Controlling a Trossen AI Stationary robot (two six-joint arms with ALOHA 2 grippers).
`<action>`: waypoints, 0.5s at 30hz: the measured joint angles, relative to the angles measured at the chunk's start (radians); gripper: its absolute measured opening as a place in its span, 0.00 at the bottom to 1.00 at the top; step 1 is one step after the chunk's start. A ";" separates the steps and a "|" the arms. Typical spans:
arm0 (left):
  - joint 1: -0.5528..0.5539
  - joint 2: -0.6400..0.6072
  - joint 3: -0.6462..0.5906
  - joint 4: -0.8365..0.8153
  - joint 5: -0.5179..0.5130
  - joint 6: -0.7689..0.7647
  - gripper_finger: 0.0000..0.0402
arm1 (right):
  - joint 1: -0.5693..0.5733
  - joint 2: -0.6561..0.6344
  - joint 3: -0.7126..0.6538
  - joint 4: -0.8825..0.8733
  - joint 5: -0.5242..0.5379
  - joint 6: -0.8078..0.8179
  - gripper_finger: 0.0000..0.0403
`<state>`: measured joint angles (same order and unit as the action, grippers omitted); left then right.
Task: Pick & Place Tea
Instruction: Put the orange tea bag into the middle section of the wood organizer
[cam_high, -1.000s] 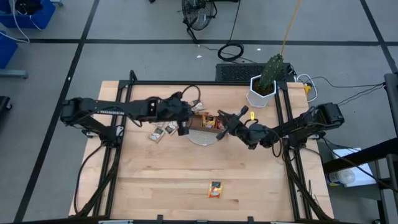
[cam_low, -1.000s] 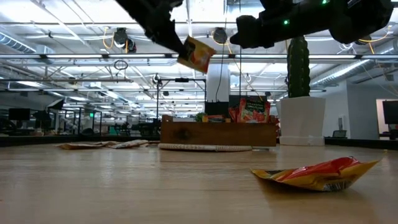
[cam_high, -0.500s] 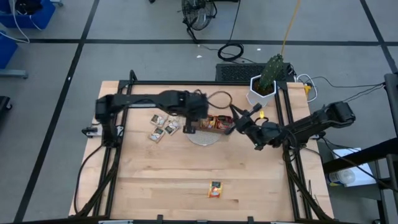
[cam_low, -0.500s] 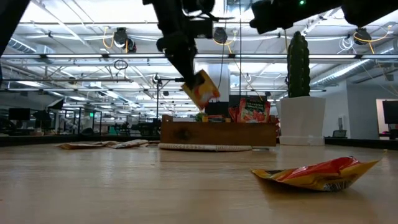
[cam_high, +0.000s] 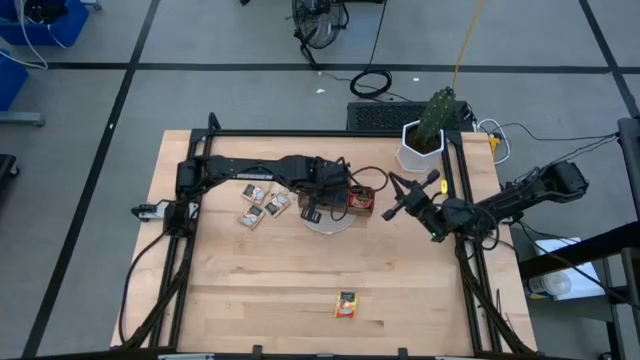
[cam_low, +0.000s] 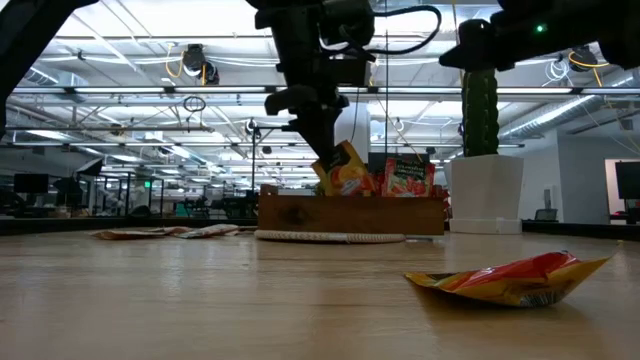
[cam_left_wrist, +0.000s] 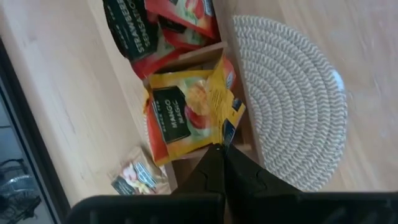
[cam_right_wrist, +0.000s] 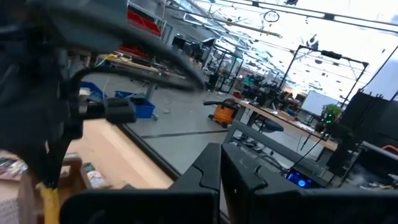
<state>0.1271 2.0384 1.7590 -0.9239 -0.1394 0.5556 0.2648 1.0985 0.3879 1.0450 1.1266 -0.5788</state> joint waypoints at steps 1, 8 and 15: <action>0.002 0.000 0.001 0.002 -0.001 0.001 0.00 | 0.000 -0.002 -0.009 0.001 -0.001 0.008 0.00; 0.047 0.000 0.001 0.002 0.038 -0.017 0.00 | 0.000 -0.008 -0.039 -0.001 -0.001 0.028 0.00; 0.072 0.028 0.002 0.013 0.069 -0.035 0.00 | 0.000 -0.008 -0.039 0.001 -0.004 0.044 0.00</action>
<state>0.1989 2.0664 1.7615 -0.9114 -0.0702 0.5211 0.2646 1.0904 0.3485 1.0457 1.1222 -0.5347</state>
